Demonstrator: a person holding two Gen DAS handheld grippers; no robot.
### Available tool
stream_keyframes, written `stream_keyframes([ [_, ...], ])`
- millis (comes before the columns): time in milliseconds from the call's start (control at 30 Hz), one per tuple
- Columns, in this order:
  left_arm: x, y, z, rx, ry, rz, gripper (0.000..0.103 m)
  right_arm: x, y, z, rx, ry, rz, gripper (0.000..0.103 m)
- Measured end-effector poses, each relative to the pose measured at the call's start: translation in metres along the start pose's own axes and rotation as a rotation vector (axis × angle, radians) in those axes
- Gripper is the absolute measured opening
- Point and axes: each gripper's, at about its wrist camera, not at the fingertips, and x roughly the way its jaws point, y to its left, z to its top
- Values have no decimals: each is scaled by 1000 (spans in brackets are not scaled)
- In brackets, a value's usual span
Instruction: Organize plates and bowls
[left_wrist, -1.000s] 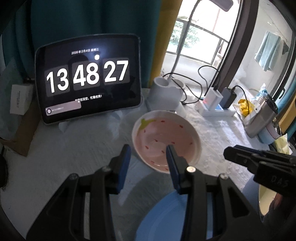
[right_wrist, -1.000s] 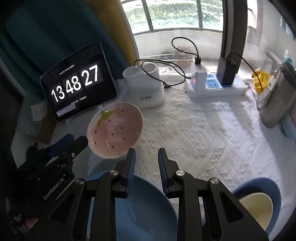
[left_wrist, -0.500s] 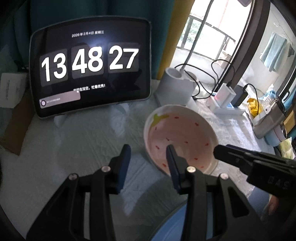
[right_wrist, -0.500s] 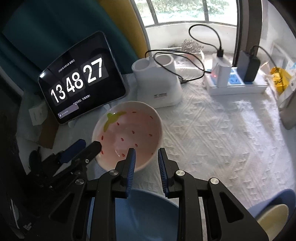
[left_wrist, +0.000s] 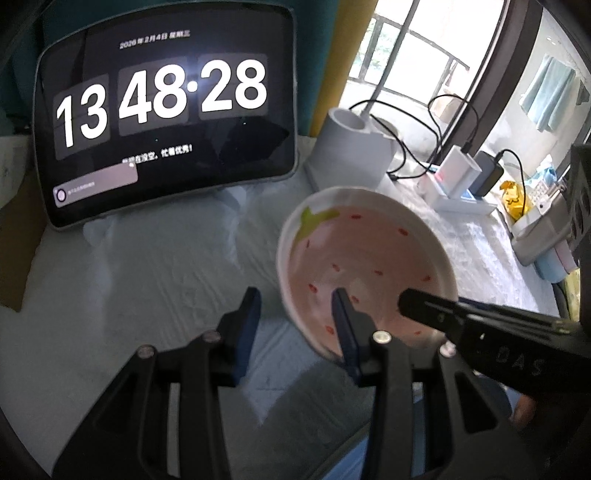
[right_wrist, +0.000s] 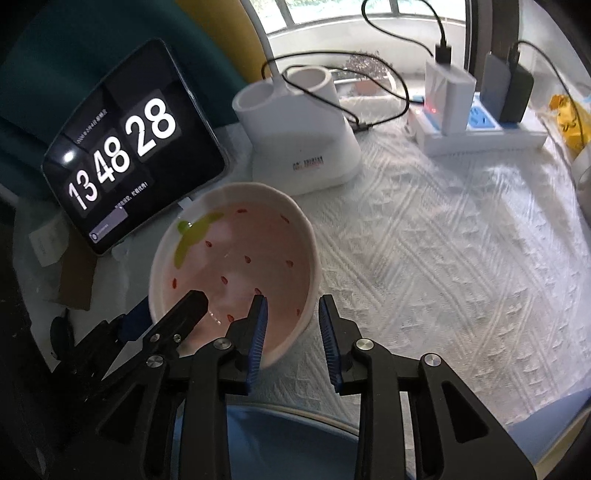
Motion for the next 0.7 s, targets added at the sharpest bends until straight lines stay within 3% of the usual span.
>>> stream_keyframes([
  [200,13,-2,0,11,35,1,41,12,-3,-1,11,-2,-18,30],
  [300,17,-3,-1,17,40,-6,40,15,0,-2,-3,-6,-2,17],
  [433,13,-5,-3,33,16,-18,32,18,8,-2,-26,-22,-12,16],
  [700,9,-3,-3,31,7,-14,30,11,19,-8,-63,-50,-15,15],
])
